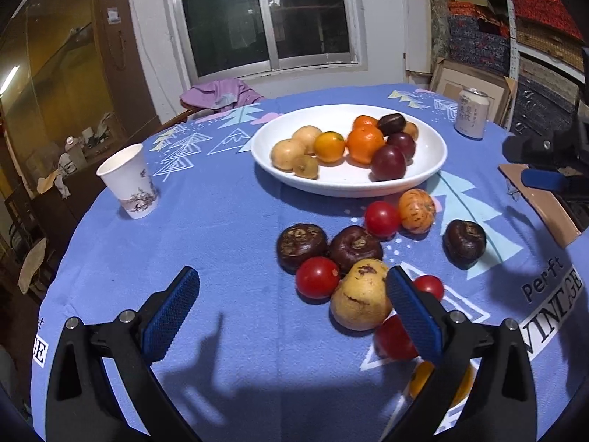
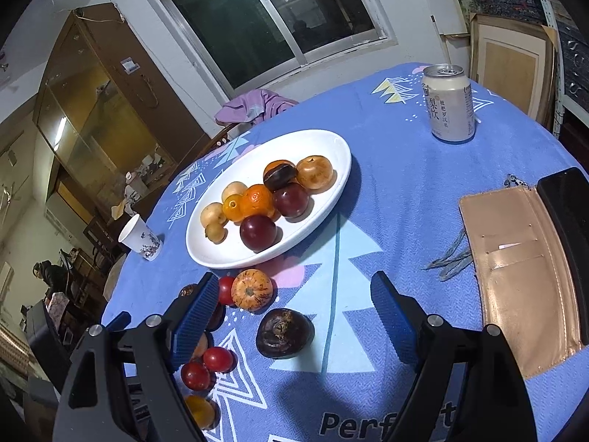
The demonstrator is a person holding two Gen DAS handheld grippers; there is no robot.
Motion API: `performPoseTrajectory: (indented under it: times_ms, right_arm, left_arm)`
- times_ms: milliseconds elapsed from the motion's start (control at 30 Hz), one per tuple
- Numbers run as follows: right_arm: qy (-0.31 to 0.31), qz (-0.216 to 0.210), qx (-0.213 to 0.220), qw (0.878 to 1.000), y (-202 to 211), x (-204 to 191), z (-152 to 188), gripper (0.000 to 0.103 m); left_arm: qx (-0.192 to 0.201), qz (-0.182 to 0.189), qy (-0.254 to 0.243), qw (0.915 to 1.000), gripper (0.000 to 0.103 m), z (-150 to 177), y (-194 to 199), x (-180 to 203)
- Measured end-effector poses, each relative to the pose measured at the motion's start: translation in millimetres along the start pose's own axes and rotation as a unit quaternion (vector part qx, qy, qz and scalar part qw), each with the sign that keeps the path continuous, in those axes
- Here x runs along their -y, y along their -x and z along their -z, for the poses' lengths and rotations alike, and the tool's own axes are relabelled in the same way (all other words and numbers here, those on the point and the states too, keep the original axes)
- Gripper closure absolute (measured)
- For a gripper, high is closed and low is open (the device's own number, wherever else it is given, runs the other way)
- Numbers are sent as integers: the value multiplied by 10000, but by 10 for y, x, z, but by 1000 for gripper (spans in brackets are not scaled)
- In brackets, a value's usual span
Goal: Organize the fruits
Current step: 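Move both open tools back from the plate to the fruit pile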
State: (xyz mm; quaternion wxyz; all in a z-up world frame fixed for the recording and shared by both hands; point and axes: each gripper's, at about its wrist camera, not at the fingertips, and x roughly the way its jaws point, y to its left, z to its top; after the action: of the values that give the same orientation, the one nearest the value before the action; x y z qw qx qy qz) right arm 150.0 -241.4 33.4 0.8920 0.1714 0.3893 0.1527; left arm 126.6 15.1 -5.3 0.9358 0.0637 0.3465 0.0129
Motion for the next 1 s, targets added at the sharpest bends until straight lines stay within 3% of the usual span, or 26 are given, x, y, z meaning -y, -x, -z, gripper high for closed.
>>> performPoseTrajectory:
  times_ms: [200, 300, 400, 533, 733, 1000]
  right_arm:
    - [-149, -64, -4, 9999, 7, 61, -8, 18]
    - [-118, -103, 19, 9999, 30, 46, -6, 18]
    - [-59, -109, 16, 9999, 31, 16, 5, 18]
    - [-3, -93, -30, 10000, 4, -15, 17, 18]
    - [-3, -26, -92, 10000, -38, -10, 23, 18]
    - [39, -22, -137, 9999, -46, -20, 34, 18]
  left_arm:
    - [-453, -467, 1001, 9928, 4, 127, -67, -648]
    - [-693, -171, 1894, 9793, 4, 246, -97, -1046]
    - [-477, 105, 2388, 9698, 4, 305, 16, -1217]
    - [-413, 86, 1939, 9801, 4, 348, 102, -1062]
    - [-274, 31, 841, 9961, 4, 333, 180, -555]
    - [193, 214, 25, 9996, 4, 351, 390, -194]
